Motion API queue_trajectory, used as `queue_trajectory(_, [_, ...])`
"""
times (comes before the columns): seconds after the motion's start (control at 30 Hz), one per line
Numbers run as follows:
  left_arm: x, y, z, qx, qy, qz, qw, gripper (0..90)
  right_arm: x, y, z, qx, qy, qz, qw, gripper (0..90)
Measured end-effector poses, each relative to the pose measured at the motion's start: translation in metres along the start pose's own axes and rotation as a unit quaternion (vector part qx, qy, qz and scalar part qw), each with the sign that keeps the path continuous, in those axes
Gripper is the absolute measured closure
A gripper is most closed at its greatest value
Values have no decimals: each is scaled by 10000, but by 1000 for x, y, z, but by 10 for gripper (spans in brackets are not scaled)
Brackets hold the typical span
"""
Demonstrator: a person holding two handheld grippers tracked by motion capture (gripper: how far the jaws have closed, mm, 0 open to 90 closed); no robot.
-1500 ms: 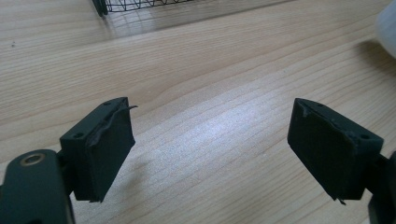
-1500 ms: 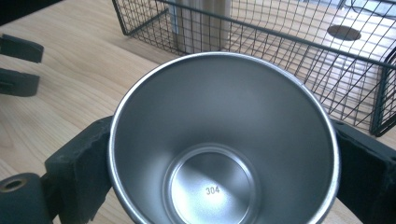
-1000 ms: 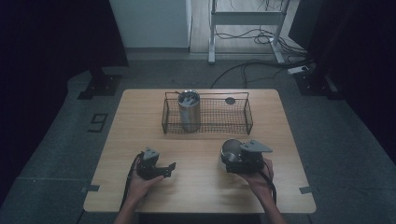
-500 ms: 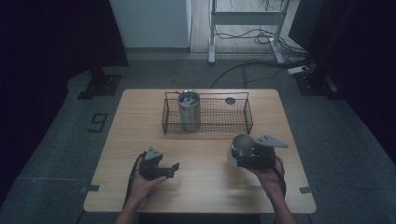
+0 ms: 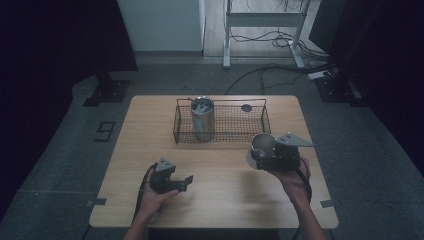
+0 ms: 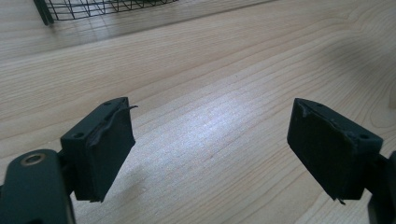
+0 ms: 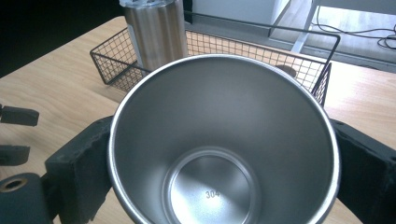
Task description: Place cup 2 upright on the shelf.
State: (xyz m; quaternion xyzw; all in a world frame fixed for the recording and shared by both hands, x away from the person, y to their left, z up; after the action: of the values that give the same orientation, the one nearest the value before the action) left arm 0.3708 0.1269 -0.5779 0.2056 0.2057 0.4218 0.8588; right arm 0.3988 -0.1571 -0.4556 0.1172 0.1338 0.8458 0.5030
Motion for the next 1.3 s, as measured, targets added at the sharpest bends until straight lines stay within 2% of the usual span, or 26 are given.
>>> queue_trajectory(0.33, [2, 0, -1, 20, 25, 13, 10000, 147, -6, -6, 14, -30, -46, 19, 10000, 59])
queue_trajectory(0.5, [1, 1, -1, 24, 21, -4, 10000, 147, -9, -8, 25, -61, -63, -68, 9999, 58])
queue_trajectory(1.3, [4, 3, 0, -15, 79, -10, 10000, 147, -14, -25, 57, -96, 56, 119, 9999, 59])
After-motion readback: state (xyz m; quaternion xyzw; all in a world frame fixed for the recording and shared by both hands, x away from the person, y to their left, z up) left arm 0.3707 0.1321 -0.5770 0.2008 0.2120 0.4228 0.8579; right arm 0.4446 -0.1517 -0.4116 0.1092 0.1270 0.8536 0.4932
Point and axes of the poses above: each handheld gripper's, and its own axes: y roughly backward along the jaws, z roughly out of its top, x roughly to its left, the point moved 10 cm from there along -y, roughly forward along the jaws, and after that the axes turned 8 degrees about -x, right-handed, at the moved point
